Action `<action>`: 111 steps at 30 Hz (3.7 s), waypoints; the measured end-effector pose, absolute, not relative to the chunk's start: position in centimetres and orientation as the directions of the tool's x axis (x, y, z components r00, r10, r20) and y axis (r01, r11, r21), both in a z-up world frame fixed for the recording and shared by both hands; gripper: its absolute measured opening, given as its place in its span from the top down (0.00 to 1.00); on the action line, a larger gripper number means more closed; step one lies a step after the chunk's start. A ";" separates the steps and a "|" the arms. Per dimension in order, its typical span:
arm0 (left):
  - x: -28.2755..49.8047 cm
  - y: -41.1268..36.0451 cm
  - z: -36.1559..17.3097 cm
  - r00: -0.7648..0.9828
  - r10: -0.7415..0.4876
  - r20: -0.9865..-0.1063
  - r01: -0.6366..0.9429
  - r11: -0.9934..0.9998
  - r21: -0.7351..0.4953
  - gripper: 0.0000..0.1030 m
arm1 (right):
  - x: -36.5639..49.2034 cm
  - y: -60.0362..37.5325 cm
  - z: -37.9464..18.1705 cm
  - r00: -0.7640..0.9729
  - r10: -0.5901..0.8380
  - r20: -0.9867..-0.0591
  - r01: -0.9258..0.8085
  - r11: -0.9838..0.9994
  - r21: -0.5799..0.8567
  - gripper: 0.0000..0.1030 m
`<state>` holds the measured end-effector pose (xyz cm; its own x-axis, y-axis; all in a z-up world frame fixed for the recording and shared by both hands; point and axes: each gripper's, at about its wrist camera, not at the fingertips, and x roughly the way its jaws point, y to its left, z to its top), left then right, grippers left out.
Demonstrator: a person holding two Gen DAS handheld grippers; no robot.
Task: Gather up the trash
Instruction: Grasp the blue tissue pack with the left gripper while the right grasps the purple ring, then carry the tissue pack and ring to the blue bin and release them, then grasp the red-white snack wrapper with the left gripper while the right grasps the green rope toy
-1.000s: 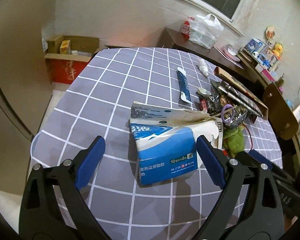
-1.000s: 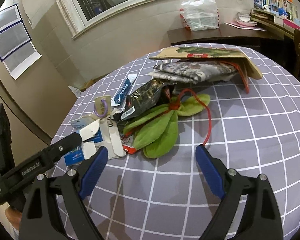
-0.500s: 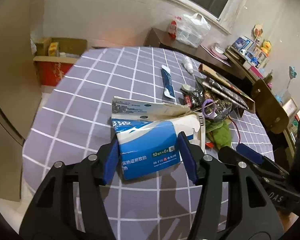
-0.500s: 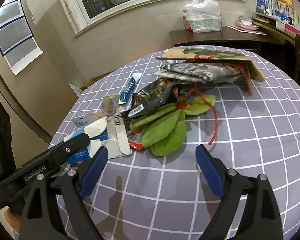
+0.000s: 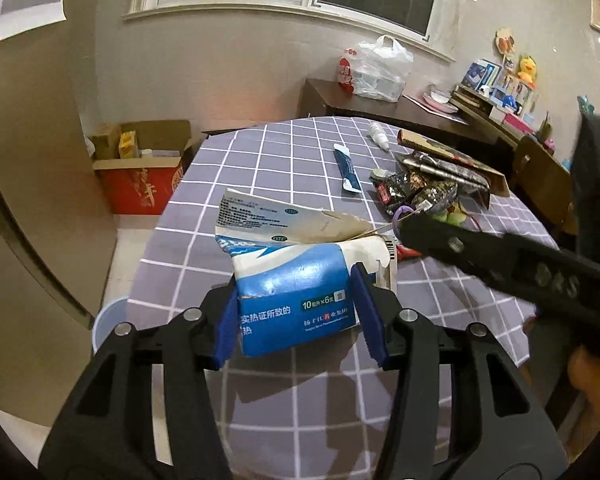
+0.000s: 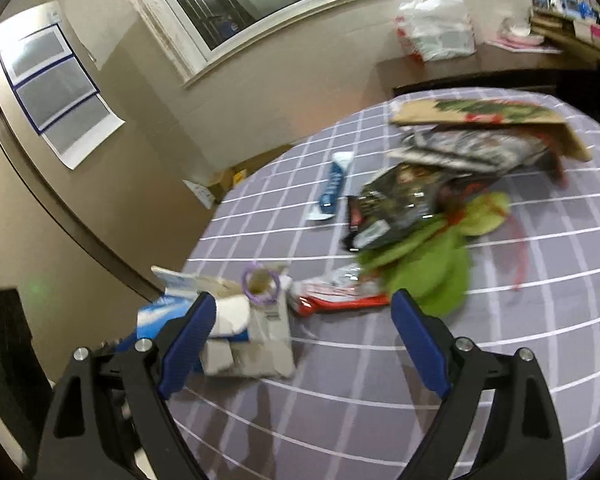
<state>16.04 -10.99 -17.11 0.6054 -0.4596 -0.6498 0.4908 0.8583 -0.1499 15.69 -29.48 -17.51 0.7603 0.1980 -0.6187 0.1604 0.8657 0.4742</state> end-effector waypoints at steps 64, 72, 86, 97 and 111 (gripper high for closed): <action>28.5 17.7 -25.6 0.642 0.041 -0.766 -0.109 0.993 -0.039 0.53 | 29.5 0.1 -21.7 0.734 0.244 -0.633 -0.180 0.970 0.166 0.25; 31.7 16.0 -25.1 0.660 0.060 -0.749 -0.134 0.990 -0.039 0.30 | 29.3 -2.2 -21.0 0.780 0.224 -0.585 -0.133 0.972 0.195 0.24; 28.2 15.7 -22.3 0.685 0.050 -0.727 -0.158 0.984 -0.081 0.18 | 27.7 -4.3 -19.7 0.769 0.226 -0.598 -0.097 0.966 0.240 0.24; 22.4 12.0 -16.8 0.737 0.033 -0.676 -0.094 0.994 -0.054 0.18 | 22.1 -8.2 -16.0 0.794 0.224 -0.565 -0.083 0.961 0.264 0.22; 17.7 -3.0 -14.8 0.715 -0.182 -0.676 0.203 0.978 -0.049 0.18 | 13.6 -22.9 -14.4 0.815 0.051 -0.577 0.126 0.956 0.263 0.22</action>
<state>17.74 -3.00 -14.84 0.7146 -0.1819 -0.6755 0.2026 0.9780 -0.0491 13.60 -22.93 -14.44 0.8152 0.0515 -0.5769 0.1259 0.9565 0.2632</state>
